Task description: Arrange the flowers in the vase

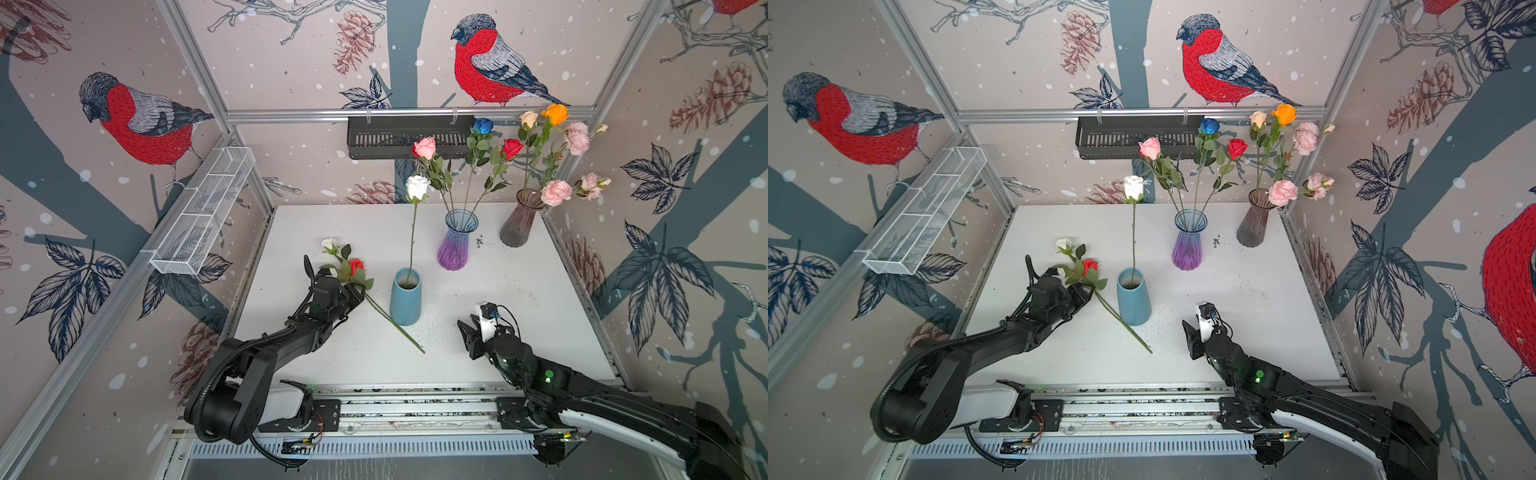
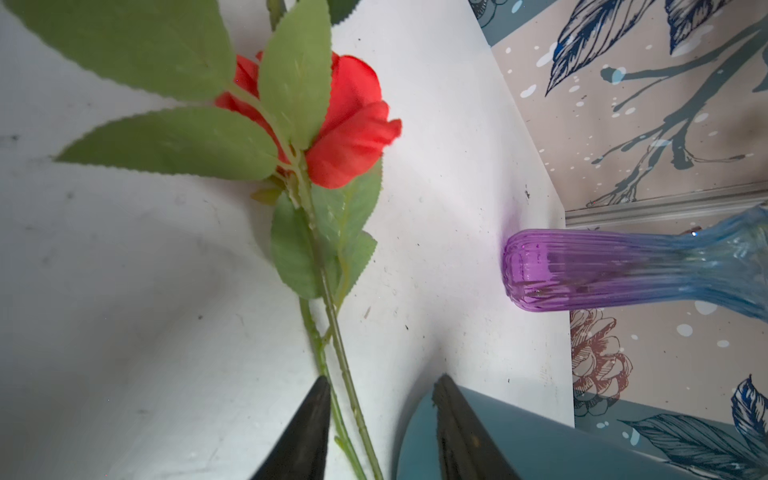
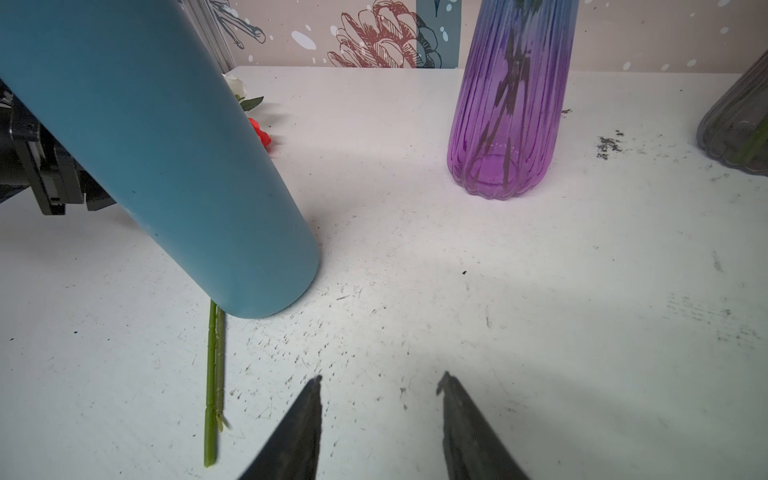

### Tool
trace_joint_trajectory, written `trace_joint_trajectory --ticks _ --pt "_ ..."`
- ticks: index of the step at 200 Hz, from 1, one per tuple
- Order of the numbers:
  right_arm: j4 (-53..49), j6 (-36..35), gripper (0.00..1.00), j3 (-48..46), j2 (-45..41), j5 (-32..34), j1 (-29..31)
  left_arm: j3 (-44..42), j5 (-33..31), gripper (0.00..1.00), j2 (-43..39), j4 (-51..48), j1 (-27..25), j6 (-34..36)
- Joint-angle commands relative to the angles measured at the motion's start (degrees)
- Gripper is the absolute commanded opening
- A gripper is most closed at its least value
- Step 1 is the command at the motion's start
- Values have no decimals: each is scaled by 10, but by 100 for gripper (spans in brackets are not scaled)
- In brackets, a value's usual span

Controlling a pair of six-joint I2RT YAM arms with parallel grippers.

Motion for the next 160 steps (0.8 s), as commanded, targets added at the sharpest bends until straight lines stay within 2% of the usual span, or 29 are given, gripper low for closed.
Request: trace_joint_trajectory --ticks 1,41,104,160 --pt "9 4 47 -1 -1 12 1 10 63 40 39 61 14 -12" --pt "9 1 47 0 -2 7 1 13 93 40 97 117 22 -28" --pt "8 4 47 -1 -4 13 2 39 101 37 107 105 34 -5" --pt "8 6 47 0 0 18 2 34 102 39 103 90 48 3"
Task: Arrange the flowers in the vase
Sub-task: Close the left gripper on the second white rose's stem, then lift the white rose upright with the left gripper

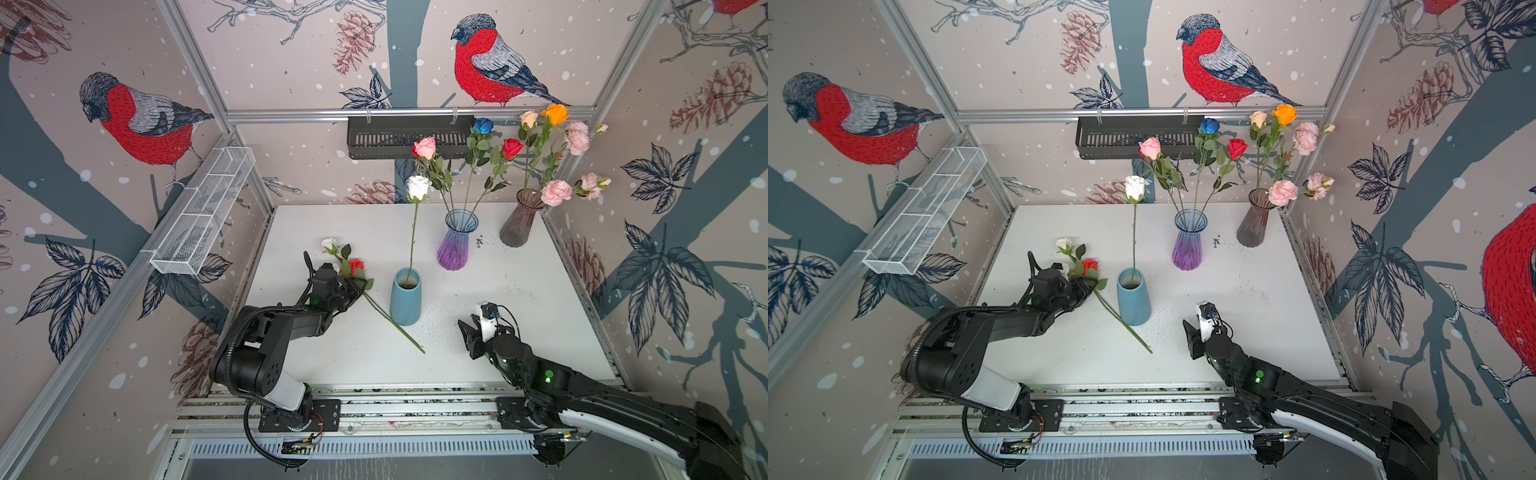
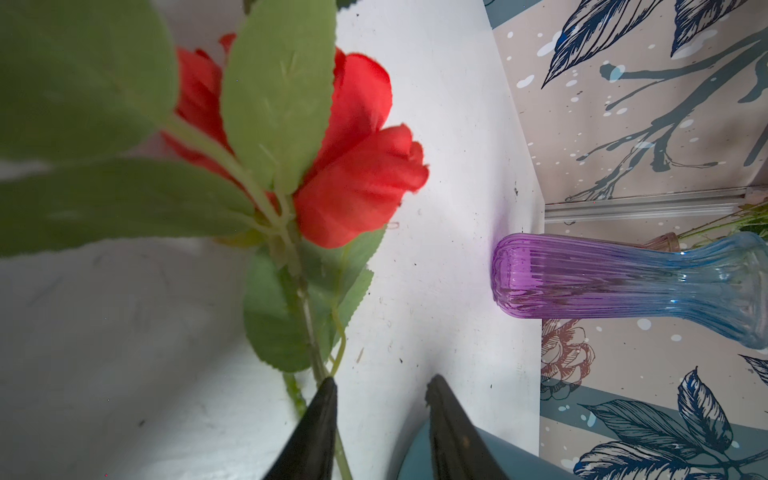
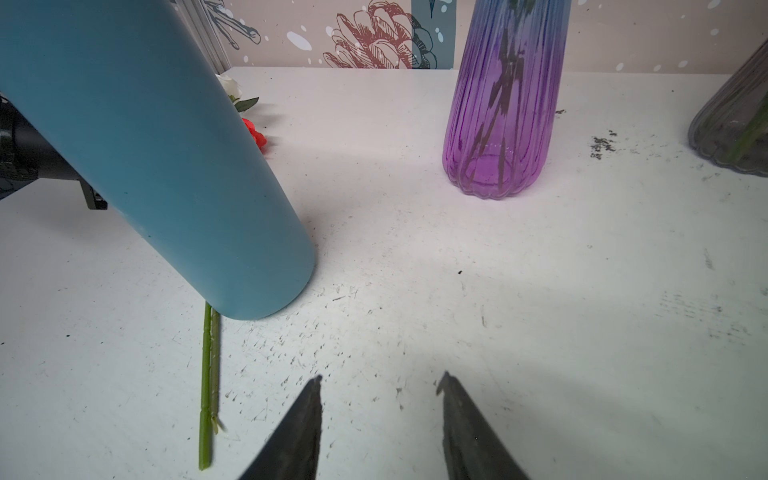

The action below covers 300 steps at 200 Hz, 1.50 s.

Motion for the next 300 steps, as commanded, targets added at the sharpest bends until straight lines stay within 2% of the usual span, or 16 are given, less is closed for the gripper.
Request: trace_joint_trajectory --ticks 1,52,82,114,126,181,211,243,253,267,300 --pt "9 5 47 0 3 10 1 -3 3 39 -6 14 2 11" --pt "12 6 47 4 19 10 0 -11 17 40 12 30 1 8" --pt "12 5 47 4 21 10 0 -6 39 38 50 83 1 -9" --pt "11 6 47 4 19 11 0 10 53 14 68 99 1 -10" --pt "11 6 47 4 17 11 0 10 46 9 60 95 1 -9" --pt "11 5 47 4 18 10 0 29 -35 0 -77 -43 2 66" --pt "11 5 47 3 18 9 0 48 -54 0 -165 -109 2 115" --pt "11 5 47 3 15 9 0 61 -86 0 -298 -150 1 174" --pt "11 5 47 3 16 9 0 58 -69 0 -336 -128 2 189" --pt "12 5 47 3 16 9 0 56 -13 0 -375 -69 1 201" --pt "12 5 47 3 17 8 1 114 74 0 -422 -10 -5 213"
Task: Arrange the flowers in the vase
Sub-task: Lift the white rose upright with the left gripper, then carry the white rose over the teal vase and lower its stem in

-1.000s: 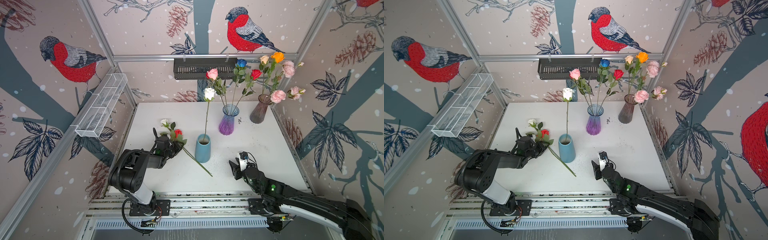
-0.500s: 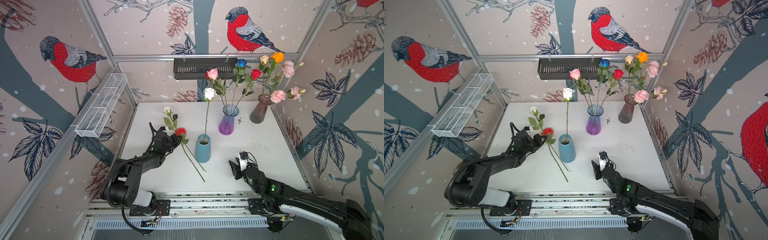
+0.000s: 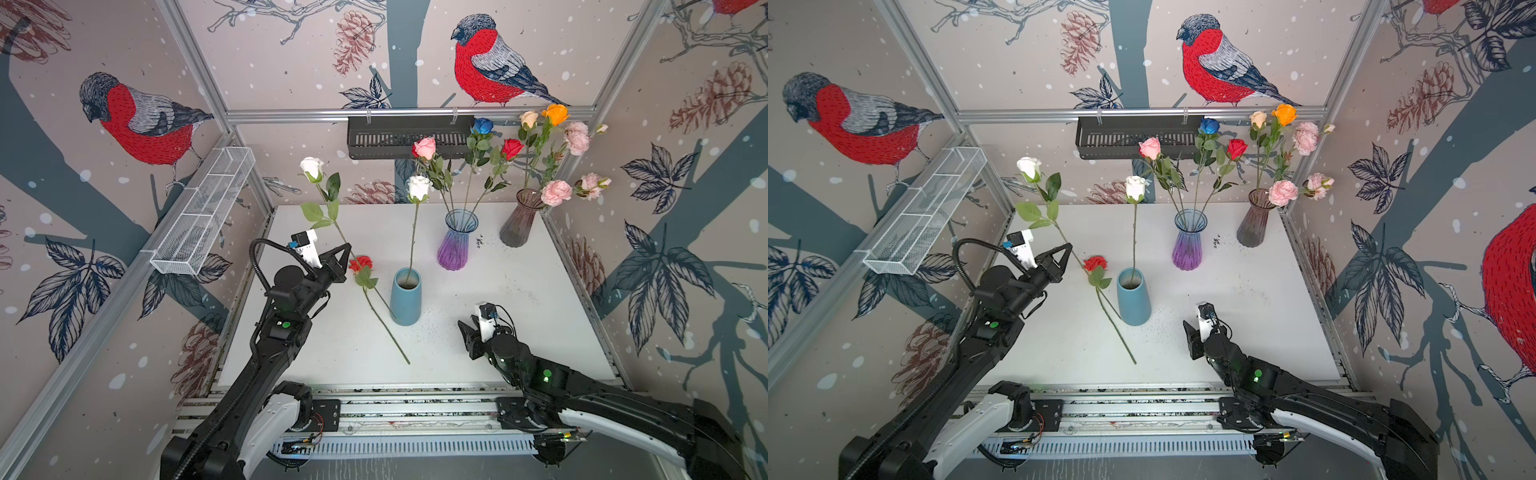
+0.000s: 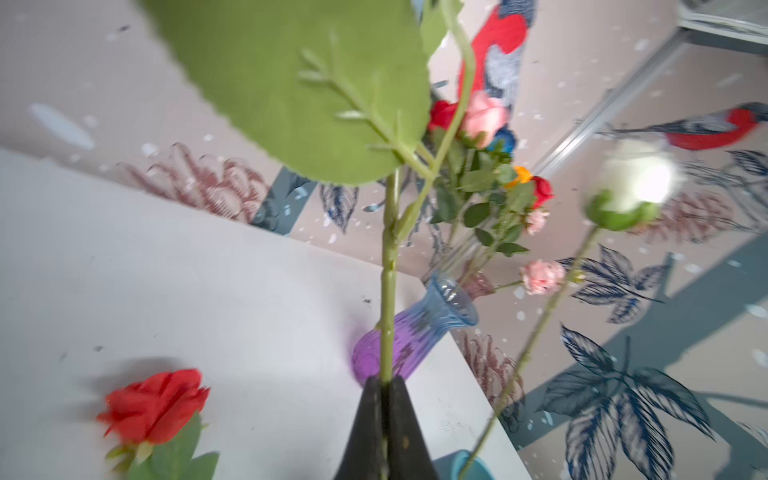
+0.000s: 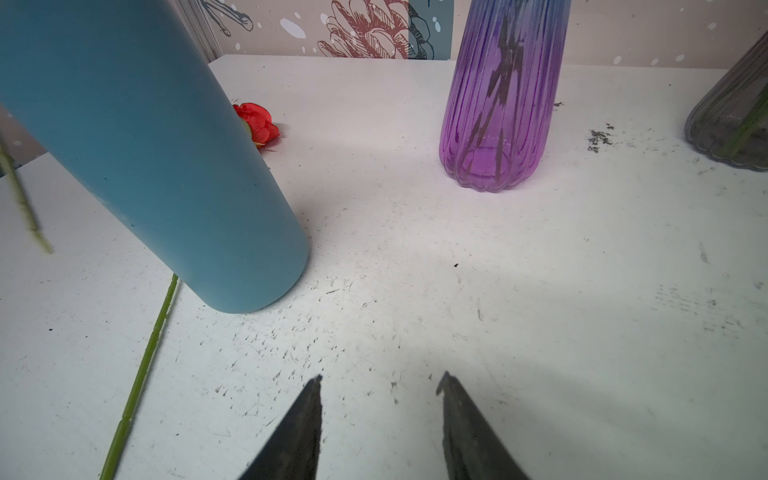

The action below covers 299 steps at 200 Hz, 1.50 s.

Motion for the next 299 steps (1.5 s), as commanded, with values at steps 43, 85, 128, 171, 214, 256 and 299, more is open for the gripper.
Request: trace_joint_trajectory --ticks 43,85,128,171,214,256,299 --pt "11 5 47 2 -1 8 2 87 38 0 -71 132 -49 85" --pt "10 5 47 3 -1 10 4 86 20 0 -42 188 -76 118" --pt "10 5 47 2 -2 11 5 53 -16 0 -8 255 -112 130" --pt "10 5 47 3 -3 12 6 46 -61 0 5 246 -178 208" --pt "10 5 47 3 -2 12 6 61 -97 0 11 205 -234 286" --pt "10 5 47 1 -2 13 6 88 -166 0 17 156 -276 348" --pt "10 5 47 1 -2 13 7 91 -223 0 21 145 -298 376"
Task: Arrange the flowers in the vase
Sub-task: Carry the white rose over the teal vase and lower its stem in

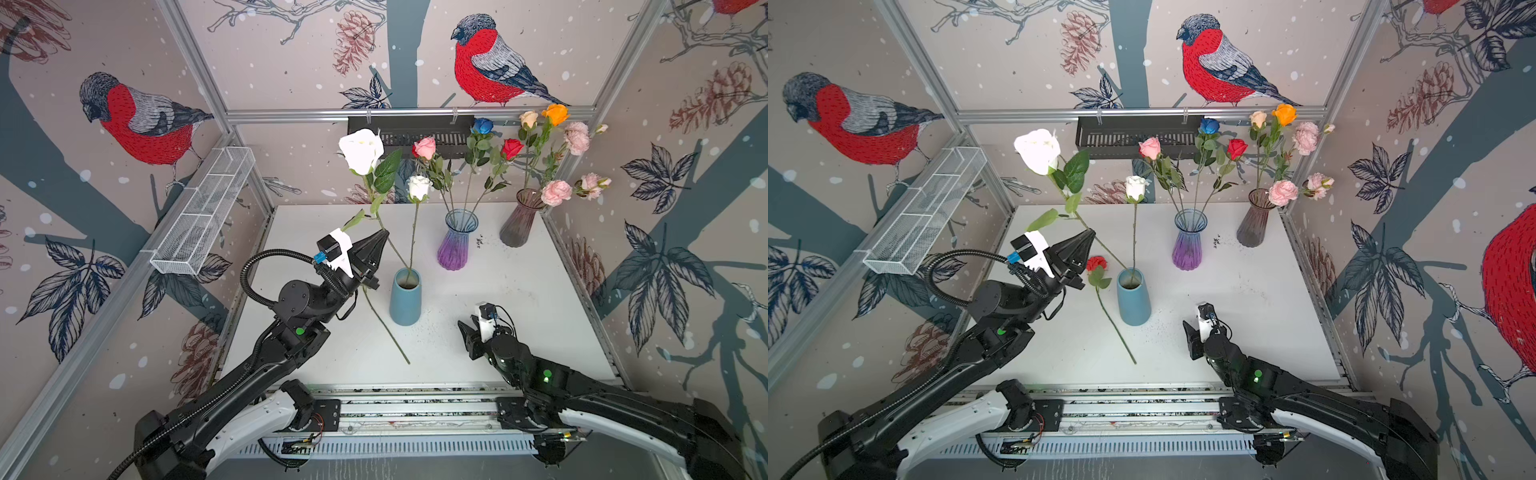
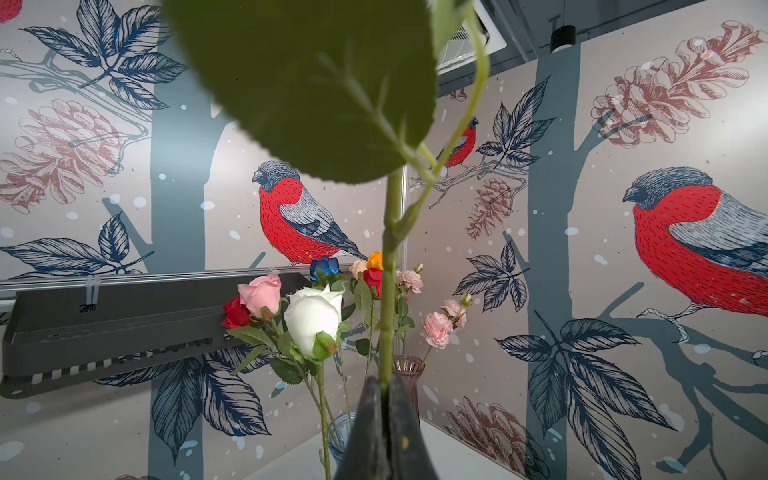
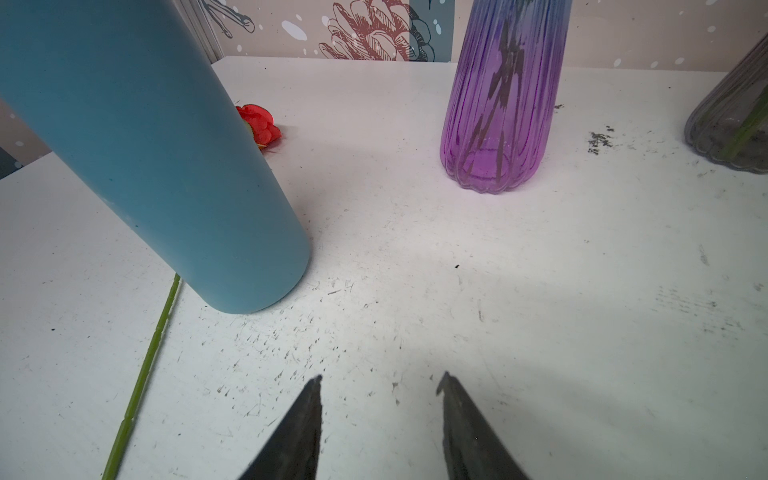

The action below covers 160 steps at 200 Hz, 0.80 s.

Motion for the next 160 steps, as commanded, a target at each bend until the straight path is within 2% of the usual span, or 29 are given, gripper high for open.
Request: trace_joint_trajectory --ticks 1,77,160 --pt "10 5 47 2 0 8 2 6 -45 0 1 -1 -5 33" --pt "11 5 47 2 0 9 3 23 -101 0 6 -42 -9 55" --pt "12 4 47 2 0 8 2 34 -96 0 3 -54 -9 42"
